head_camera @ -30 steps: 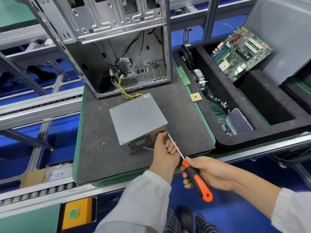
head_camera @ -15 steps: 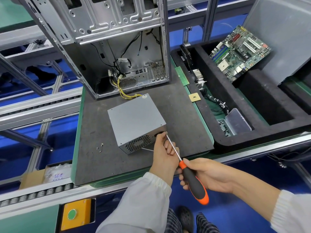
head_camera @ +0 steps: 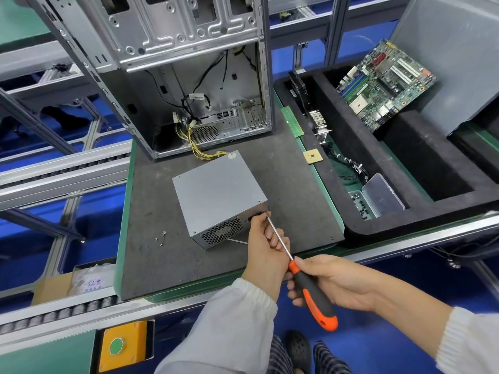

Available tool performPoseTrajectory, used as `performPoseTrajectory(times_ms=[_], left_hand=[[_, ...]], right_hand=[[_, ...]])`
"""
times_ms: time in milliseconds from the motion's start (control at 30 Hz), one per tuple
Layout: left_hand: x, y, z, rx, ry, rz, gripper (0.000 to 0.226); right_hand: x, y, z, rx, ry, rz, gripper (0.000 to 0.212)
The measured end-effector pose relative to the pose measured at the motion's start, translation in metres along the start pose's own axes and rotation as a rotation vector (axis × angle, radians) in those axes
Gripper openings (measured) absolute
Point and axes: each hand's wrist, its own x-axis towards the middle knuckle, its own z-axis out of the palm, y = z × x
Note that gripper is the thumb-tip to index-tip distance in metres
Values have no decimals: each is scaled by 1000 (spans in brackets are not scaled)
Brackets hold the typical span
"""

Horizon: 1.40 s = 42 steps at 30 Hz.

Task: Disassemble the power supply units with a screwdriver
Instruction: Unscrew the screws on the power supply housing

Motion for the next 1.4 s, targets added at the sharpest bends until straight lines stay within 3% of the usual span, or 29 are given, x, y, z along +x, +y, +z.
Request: performPoseTrajectory(times_ms=[233,333,500,800,1233,1400], left_hand=[[3,-1,1,-27,-3,-11,22],[3,-1,1,-53,-9,-25,23],[3,-1,-1,-53,-28,-28,22],[2,-4,2,-39,-7,3,17],[4,-4,-1,-39,-21,6,18],[5,-4,-1,-52,-49,-15,20]], right_hand=[[3,2,0,-48,91,-19,33],[2,1,0,7,56,-4,29],[0,-5,-4,59,-33,58,42],[0,1,2,-49,102,-1,28],[-5,-7,-6,7,-97,41,34],[-7,-8,-2,-33,-21,51,33]])
